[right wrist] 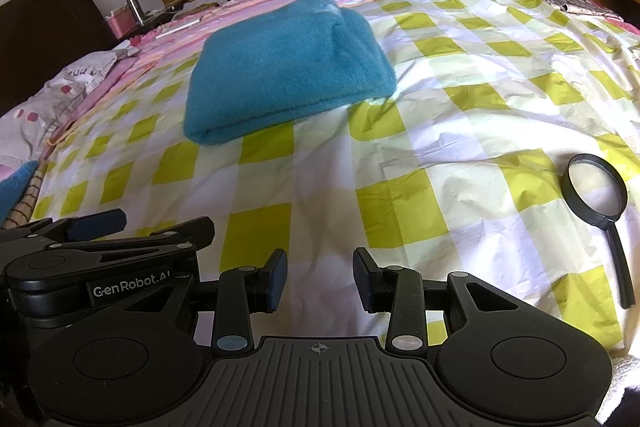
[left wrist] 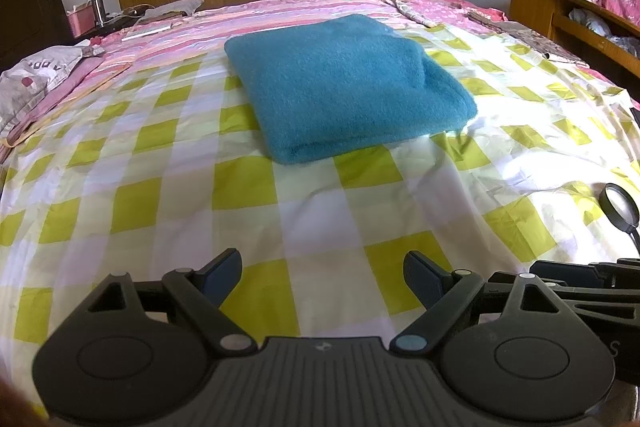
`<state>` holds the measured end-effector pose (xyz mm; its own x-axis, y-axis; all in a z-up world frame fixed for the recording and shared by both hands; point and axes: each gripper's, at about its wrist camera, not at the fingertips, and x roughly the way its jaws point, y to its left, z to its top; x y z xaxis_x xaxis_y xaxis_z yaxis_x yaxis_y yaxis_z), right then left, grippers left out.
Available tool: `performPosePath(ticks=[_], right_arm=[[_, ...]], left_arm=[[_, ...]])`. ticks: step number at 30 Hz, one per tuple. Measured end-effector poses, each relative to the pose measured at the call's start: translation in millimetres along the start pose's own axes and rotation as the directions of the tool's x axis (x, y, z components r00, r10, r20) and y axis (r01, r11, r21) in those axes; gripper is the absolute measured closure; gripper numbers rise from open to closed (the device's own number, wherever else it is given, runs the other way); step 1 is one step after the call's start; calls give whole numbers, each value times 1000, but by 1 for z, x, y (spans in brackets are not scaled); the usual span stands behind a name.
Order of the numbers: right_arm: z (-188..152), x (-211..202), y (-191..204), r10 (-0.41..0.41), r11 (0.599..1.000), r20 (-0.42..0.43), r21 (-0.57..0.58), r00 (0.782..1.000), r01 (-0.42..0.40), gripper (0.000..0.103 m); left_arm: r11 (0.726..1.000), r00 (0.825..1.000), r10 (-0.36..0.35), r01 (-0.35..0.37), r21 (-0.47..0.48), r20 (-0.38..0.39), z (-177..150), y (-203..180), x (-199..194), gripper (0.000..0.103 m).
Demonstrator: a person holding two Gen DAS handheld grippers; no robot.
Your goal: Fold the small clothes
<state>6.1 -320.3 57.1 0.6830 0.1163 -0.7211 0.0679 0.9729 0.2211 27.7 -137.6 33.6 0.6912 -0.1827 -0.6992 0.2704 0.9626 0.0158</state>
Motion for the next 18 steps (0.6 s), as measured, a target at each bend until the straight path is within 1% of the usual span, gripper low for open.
performPosePath(ticks=[18], right_arm=[[-2,1,-1,-2,1000,-6,1,1000,2,67]], left_arm=[[1000,1000,1,-1,-3,-18,-1,-2,2,11]])
